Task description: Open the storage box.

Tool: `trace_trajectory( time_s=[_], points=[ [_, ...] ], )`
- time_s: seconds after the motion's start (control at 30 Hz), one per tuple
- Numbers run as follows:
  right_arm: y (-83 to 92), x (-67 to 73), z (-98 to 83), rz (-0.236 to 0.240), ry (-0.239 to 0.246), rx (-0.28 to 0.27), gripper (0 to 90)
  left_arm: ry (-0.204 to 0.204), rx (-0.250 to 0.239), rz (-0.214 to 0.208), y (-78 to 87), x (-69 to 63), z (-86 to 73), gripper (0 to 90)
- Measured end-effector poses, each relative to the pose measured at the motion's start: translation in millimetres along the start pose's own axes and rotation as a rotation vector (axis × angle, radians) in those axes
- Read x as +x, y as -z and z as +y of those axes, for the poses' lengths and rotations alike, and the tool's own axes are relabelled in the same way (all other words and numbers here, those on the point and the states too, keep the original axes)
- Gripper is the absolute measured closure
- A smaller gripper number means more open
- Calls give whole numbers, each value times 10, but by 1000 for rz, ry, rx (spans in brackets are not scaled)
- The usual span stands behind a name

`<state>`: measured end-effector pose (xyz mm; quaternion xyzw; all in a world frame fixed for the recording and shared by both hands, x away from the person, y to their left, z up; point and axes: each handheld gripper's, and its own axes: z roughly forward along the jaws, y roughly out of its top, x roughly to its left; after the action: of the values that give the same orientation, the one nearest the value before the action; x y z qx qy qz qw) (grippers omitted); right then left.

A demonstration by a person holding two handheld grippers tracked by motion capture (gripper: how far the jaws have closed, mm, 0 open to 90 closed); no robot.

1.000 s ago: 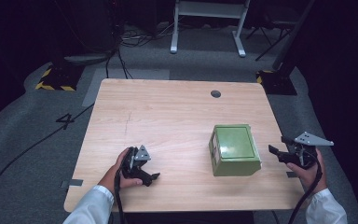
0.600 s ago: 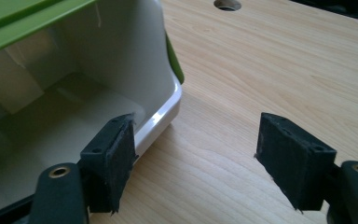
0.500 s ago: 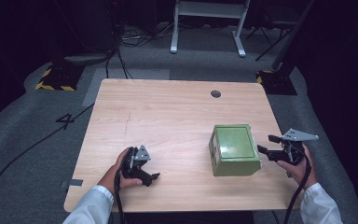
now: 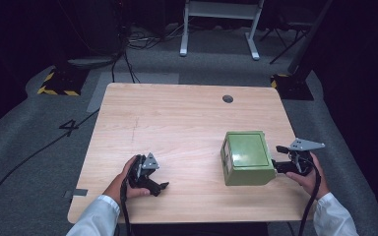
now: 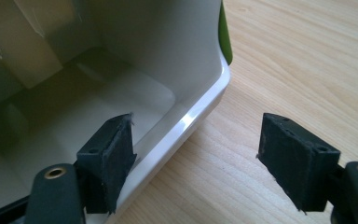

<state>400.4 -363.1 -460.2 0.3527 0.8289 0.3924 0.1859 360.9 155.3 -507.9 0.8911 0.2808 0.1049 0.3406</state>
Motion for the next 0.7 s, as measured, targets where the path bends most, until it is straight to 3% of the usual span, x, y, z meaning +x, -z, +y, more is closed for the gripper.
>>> trace_trajectory(
  time_s=[0.3,0.43,0.7],
  points=[
    [-65,-4,-29,47,-10,28,276,0,0,0,0,0,0,3],
    [-40,-43,-62,57,-40,15,392,0,0,0,0,0,0,3],
    [-9,-110,-141,70,-67,3,520,0,-1,0,-1,0,0,3]
  ],
)
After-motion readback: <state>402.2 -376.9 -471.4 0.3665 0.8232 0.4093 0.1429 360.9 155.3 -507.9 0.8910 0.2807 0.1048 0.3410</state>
